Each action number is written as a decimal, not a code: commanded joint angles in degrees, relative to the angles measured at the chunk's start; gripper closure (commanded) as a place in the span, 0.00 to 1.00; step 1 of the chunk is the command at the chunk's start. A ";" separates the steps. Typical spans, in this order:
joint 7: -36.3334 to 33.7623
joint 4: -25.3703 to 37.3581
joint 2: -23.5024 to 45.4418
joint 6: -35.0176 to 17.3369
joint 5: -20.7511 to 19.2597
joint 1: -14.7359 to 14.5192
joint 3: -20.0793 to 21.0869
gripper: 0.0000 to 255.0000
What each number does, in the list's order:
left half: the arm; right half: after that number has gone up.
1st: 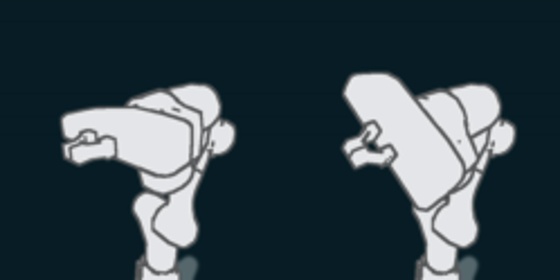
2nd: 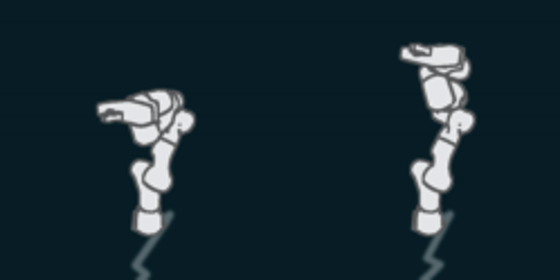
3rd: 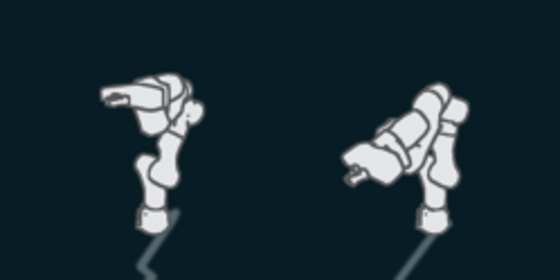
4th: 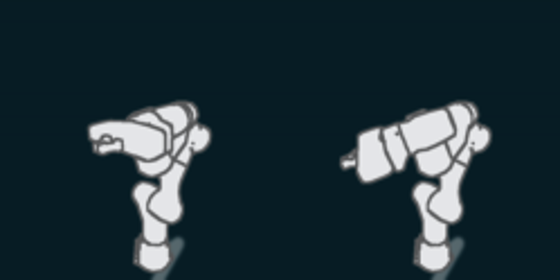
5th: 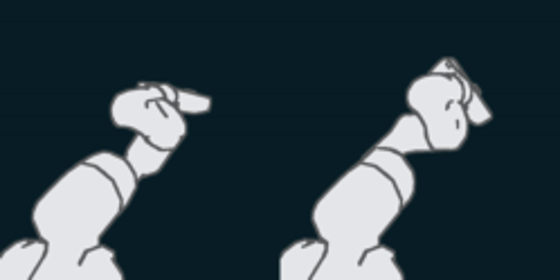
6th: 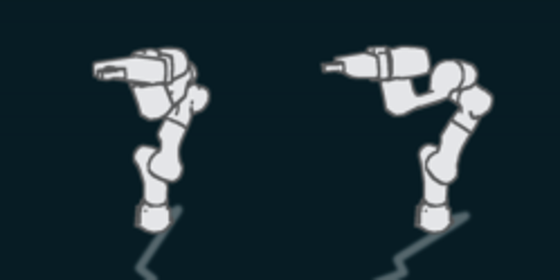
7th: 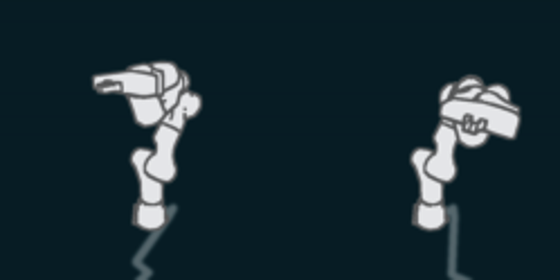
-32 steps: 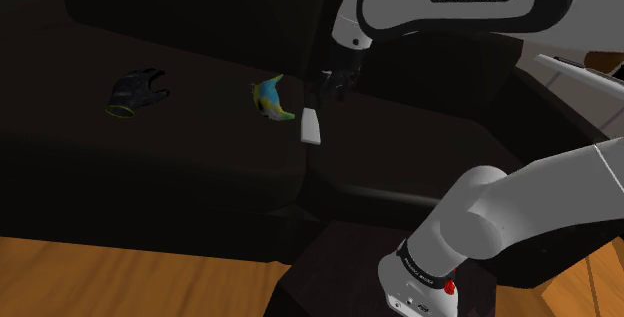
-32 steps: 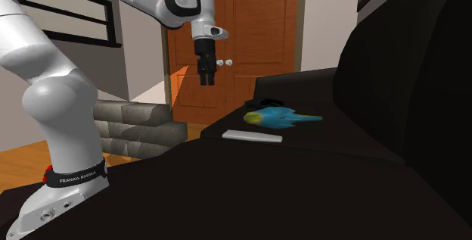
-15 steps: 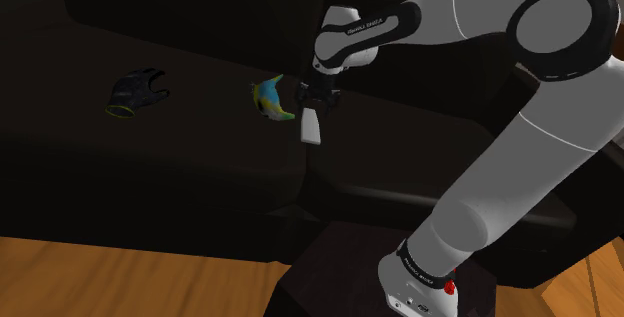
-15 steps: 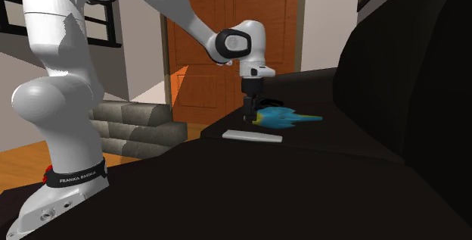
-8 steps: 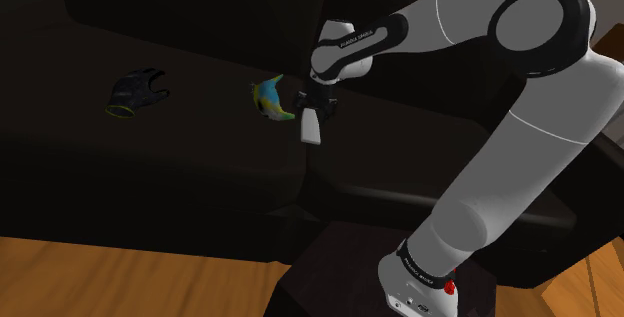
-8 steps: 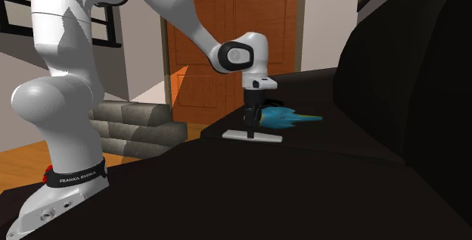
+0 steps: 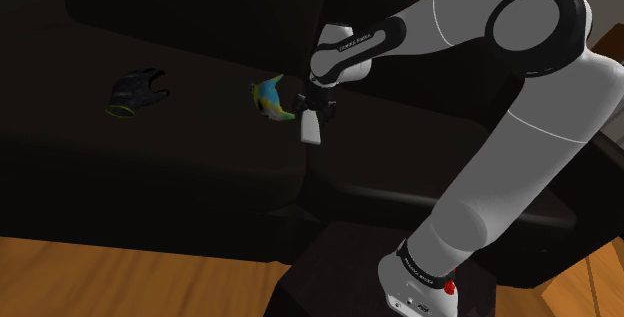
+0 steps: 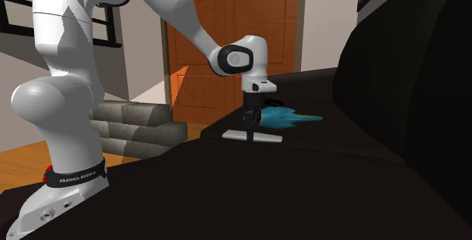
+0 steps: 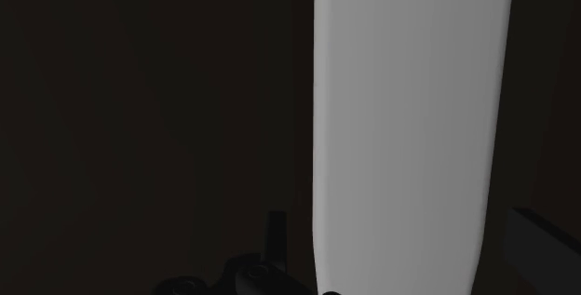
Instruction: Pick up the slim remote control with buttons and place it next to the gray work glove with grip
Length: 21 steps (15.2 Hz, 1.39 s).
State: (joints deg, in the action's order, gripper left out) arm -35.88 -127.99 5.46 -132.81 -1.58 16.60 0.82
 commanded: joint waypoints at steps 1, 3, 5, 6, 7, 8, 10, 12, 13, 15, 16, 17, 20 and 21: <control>0.00 0.00 0.00 0.00 0.00 0.00 0.00 1.00; 0.00 -0.01 0.00 0.00 0.00 0.00 0.00 1.00; 0.00 0.00 0.00 0.00 0.00 0.00 0.00 1.00; 0.00 0.00 0.00 0.00 0.00 0.00 0.00 1.00; 0.00 0.00 0.00 0.01 0.00 0.00 0.00 1.00; 0.00 0.01 0.00 0.01 0.00 0.00 0.00 1.00; 0.00 -0.01 0.00 -0.01 0.00 0.00 0.00 1.00; 0.06 0.50 -0.97 1.46 0.05 0.00 0.01 1.00; 0.08 0.79 -1.42 2.21 0.08 0.00 0.01 1.00; 0.13 1.38 -2.32 3.69 0.13 0.00 0.02 1.00; 0.16 1.70 -2.75 4.44 0.15 0.00 0.02 1.00; 0.18 2.02 -3.16 5.18 0.17 0.00 0.02 1.00; 0.26 3.08 -4.35 7.42 0.23 -0.01 0.03 1.00; 0.28 3.45 -4.73 8.17 0.25 -0.01 0.03 1.00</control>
State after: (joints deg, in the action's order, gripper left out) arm -35.59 -124.94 0.99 -125.31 -1.34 16.62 0.82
